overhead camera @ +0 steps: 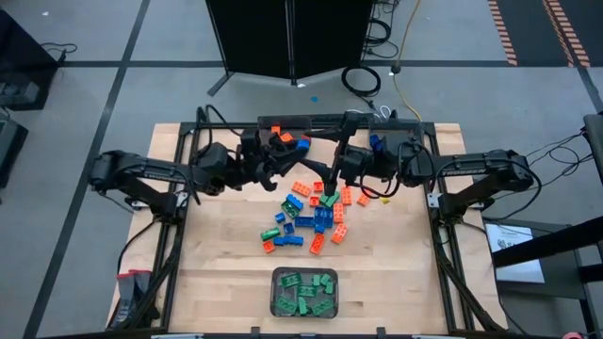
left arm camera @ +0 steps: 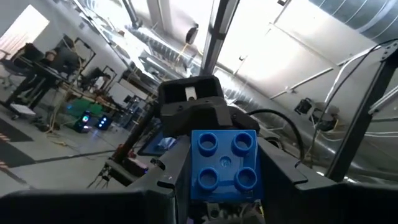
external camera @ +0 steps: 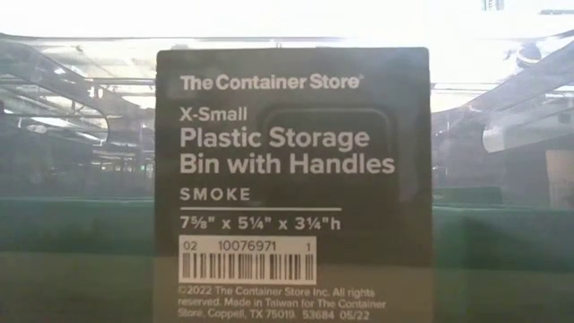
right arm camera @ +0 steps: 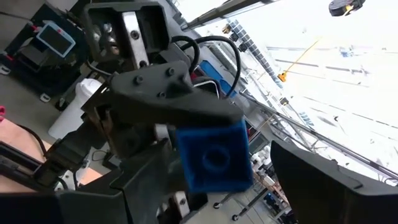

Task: Sort blocks
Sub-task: Put the blue game piece into the top right black bin

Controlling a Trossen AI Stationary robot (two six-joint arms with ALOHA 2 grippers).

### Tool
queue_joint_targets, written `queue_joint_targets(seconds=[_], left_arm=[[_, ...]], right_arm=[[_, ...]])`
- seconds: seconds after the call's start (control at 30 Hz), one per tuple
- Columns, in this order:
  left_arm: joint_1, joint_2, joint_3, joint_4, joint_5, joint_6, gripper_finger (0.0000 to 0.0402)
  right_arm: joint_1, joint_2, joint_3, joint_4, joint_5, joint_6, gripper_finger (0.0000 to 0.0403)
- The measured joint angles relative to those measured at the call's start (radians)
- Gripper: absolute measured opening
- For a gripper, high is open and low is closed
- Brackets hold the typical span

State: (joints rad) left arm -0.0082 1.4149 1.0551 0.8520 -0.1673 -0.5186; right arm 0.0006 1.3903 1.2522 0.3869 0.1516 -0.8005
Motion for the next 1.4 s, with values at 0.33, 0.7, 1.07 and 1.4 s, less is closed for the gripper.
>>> queue_joint_targets(seconds=[0.33,0.7,1.07,1.4], left_arm=[[0.001,0.048,0.014,0.010,0.019,-0.051,0.0125],[0.005,0.048,0.015,0.007,0.010,-0.061,0.0125],[0.081,-0.032,0.014,-0.089,0.051,-0.007,0.0283],[0.227,-0.299,0.014,-0.555,0.036,0.189,0.0272]], right_arm=[[0.000,0.000,0.000,-0.002,0.005,-0.004,0.0239],[0.004,0.002,0.000,-0.015,0.069,-0.053,0.0128],[-0.026,-0.053,0.002,0.008,0.238,0.098,0.0128],[-0.330,-0.201,-0.007,-0.370,0.326,0.372,0.0128]])
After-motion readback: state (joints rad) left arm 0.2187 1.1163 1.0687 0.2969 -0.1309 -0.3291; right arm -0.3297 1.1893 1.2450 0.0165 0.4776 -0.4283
